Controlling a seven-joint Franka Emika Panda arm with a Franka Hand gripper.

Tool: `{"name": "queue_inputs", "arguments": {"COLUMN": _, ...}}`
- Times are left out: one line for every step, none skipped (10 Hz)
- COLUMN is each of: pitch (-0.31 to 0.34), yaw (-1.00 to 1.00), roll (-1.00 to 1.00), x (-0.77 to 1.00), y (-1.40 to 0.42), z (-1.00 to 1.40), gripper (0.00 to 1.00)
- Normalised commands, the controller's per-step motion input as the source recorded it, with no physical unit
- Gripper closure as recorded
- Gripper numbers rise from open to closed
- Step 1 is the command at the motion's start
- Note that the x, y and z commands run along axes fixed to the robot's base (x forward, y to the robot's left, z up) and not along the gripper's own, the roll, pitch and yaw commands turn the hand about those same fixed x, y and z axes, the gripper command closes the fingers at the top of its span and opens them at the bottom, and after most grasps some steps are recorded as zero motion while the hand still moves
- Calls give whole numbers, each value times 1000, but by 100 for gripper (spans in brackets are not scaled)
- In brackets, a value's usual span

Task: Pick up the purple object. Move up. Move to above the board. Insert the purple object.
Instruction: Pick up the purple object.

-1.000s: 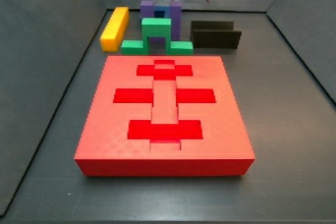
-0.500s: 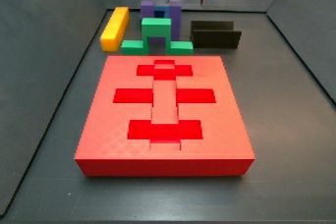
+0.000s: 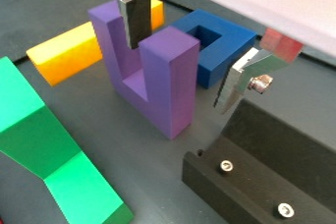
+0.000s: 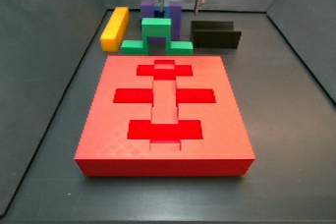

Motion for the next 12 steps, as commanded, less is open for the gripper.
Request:
{"name": "queue_inputs", "arguments": {"pitch": 0, "yaw": -51, "roll": 10, "x": -49, "y": 0, "z": -217, "gripper": 0}}
{"name": "queue_inputs", "arguments": {"pitch": 0, "yaw": -54, "roll": 0, "x": 0, "y": 0, "z": -140, "gripper": 0}}
{"name": "queue_inputs", "arguments": {"pitch": 0, "yaw": 0, "roll": 0, "x": 0, "y": 0, "z": 0, "gripper": 0}}
{"name": "queue_inputs", "arguments": {"pitch": 0, "yaw": 0, "roll": 0, "x": 0, "y": 0, "z": 0, "gripper": 100}}
{"name": "queue_inputs", "arguments": {"pitch": 0, "yaw": 0, "roll": 0, "x": 0, "y": 0, "z": 0, "gripper": 100}}
{"name": "queue_inputs", "arguments": {"pitch": 0, "yaw": 0, "roll": 0, "x": 0, "y": 0, "z": 0, "gripper": 100}}
{"name": "queue_inputs", "arguments": {"pitch": 0, "yaw": 0, "roll": 0, "x": 0, "y": 0, "z": 0, "gripper": 100}}
{"name": "queue_inputs", "arguments": {"pitch": 0, "yaw": 0, "roll": 0, "x": 0, "y": 0, "z": 0, "gripper": 100}}
{"name": "queue_inputs", "arguments": {"pitch": 0, "yaw": 0, "roll": 0, "x": 0, "y": 0, "z": 0, "gripper": 100}}
{"name": "queue_inputs", "arguments": {"pitch": 0, "yaw": 0, "roll": 0, "x": 0, "y": 0, "z": 0, "gripper": 100}}
{"name": "queue_inputs", "arguments": {"pitch": 0, "yaw": 0, "roll": 0, "x": 0, "y": 0, "z": 0, "gripper": 100}}
{"name": "queue_inputs", "arguments": {"pitch": 0, "yaw": 0, "roll": 0, "x": 0, "y": 0, "z": 0, "gripper": 100}}
